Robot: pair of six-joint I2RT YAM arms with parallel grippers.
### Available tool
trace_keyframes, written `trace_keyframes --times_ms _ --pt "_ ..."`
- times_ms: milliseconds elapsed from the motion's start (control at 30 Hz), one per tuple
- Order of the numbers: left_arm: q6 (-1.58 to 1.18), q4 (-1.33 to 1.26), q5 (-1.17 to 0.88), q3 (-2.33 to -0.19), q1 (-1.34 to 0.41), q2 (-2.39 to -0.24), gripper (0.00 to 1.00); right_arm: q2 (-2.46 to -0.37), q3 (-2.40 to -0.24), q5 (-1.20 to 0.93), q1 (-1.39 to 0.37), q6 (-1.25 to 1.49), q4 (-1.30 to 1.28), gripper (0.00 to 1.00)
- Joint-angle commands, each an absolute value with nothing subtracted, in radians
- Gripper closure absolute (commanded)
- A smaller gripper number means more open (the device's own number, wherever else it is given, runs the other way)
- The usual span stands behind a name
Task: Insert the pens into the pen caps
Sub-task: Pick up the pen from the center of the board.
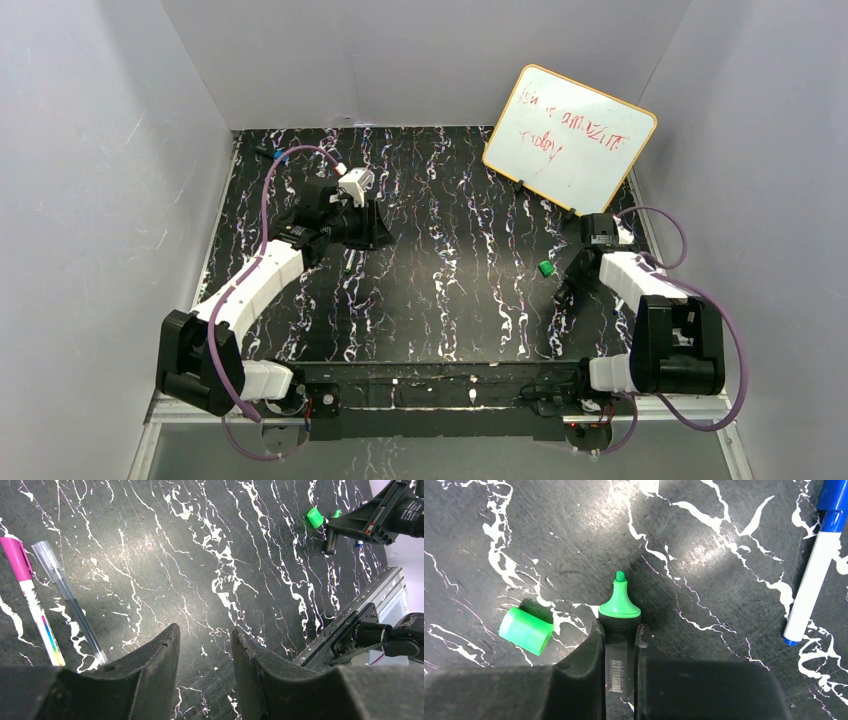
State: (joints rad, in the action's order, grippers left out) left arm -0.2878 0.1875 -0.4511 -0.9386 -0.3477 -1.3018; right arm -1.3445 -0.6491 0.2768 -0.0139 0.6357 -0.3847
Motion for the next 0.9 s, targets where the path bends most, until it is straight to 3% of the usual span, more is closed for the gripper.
trace_keyframes --times_ms 0,500,867 --pt "-0.276 0.2 -0.474 -0.944 -0.339 -1.304 0.59 -1.402 -0.652 0.27 -0.011 0.634 -0.385 0.99" --pt "-0.273 0.205 -0.47 -0.945 -0.334 -1.304 0.59 -1.549 -0.787 0.168 -0.023 0.573 -0.281 0.99" --pt "-0.272 0.205 -0.47 -0.946 -0.329 -1.311 0.59 -1.654 -0.877 0.171 -0.257 0.549 -0.251 0.99"
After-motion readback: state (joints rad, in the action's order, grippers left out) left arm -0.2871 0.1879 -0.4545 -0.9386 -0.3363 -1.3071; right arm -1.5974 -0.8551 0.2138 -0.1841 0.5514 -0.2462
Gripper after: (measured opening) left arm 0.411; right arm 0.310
